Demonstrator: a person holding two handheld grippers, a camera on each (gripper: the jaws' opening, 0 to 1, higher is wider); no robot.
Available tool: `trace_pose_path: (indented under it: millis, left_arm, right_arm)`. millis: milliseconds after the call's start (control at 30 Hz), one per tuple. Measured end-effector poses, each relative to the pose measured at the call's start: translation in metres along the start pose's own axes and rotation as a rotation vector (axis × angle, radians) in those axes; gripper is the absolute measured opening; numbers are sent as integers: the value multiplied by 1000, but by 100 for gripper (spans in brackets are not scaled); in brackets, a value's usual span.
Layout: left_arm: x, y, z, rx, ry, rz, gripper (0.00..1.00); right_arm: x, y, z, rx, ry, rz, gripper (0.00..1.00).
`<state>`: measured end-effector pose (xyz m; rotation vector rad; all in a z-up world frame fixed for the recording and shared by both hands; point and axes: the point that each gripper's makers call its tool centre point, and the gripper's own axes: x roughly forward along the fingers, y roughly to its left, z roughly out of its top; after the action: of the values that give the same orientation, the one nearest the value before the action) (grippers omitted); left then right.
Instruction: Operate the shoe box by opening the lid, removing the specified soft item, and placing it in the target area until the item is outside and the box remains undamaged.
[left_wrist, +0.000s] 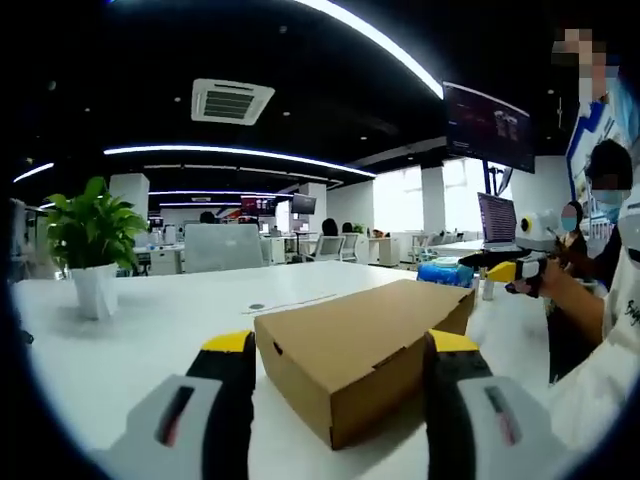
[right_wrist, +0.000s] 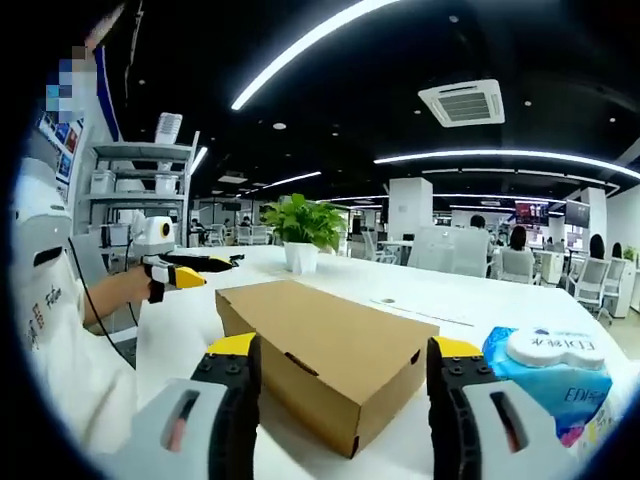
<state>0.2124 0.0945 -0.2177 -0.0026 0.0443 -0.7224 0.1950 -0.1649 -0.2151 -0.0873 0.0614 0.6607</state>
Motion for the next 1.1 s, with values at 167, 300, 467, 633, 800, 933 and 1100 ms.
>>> trace_pose_path:
  millis: [167,300,467,633,800,933,1100]
  left_arm:
    - [-17,7,18,21,-15,30,64]
    - [-38,10,28,30,-17,45,65]
    - [-45,8,21,51,11,34,65]
    - [-49,7,20,39,3,27,65]
    - [-54,5,18,61,4,22,65]
    - [-56,3,26,49,-22,15,65]
    - [-53,0,29,38,-32,11,65]
  right_arm:
    - [-10,6,24,-52,-37,11,49]
    - [-16,21,41,-31,-98,74,49]
    - [-24,42,40,-35,-116,116,52]
    - [-28,51,39,-56,-117,116,55]
    - [-31,48,36,-110,-102,83,53]
    - [-32,29,24,-132,-54,5,51]
    - [-31,25,19,-95,-64,8,57]
